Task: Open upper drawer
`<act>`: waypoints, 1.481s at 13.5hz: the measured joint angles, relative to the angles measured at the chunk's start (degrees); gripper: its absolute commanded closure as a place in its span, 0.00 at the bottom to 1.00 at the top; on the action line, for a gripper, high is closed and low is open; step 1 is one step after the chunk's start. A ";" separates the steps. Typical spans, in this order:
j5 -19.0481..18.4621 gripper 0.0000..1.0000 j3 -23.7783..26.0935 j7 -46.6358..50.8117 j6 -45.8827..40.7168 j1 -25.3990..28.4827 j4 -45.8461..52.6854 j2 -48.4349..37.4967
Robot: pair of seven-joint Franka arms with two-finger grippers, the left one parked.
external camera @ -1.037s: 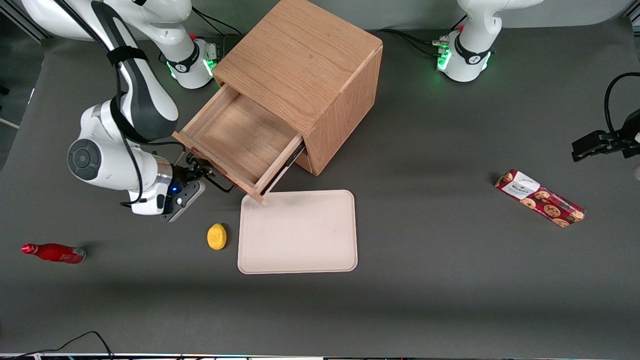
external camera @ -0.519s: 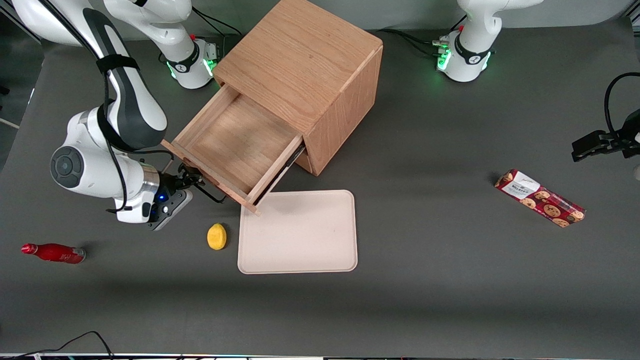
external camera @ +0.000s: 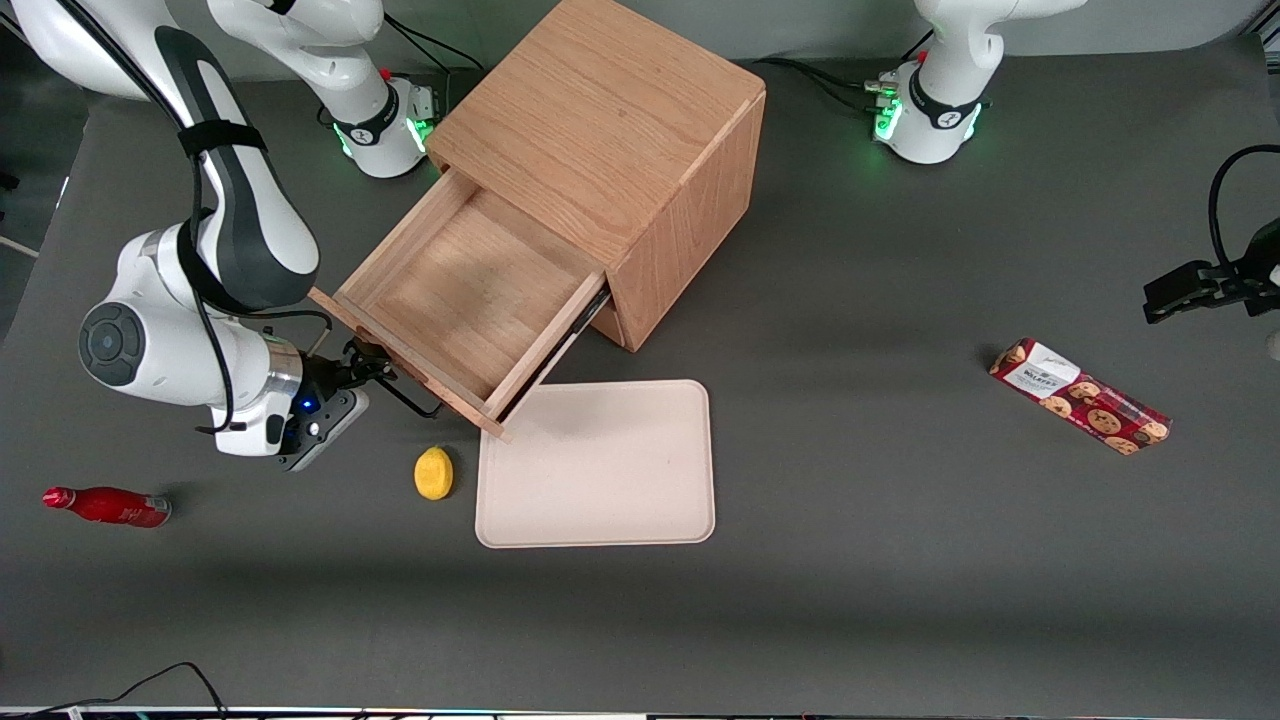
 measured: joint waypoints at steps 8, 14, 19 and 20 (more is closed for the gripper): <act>-0.03 0.00 -0.08 0.00 -4.40 -0.17 2.73 0.01; -0.03 0.00 -0.10 0.15 -12.32 -0.20 8.88 -0.13; -2.23 0.00 -4.39 6.28 -14.97 0.12 11.29 -5.44; -3.70 0.00 -5.69 9.02 -15.51 0.54 11.35 -7.11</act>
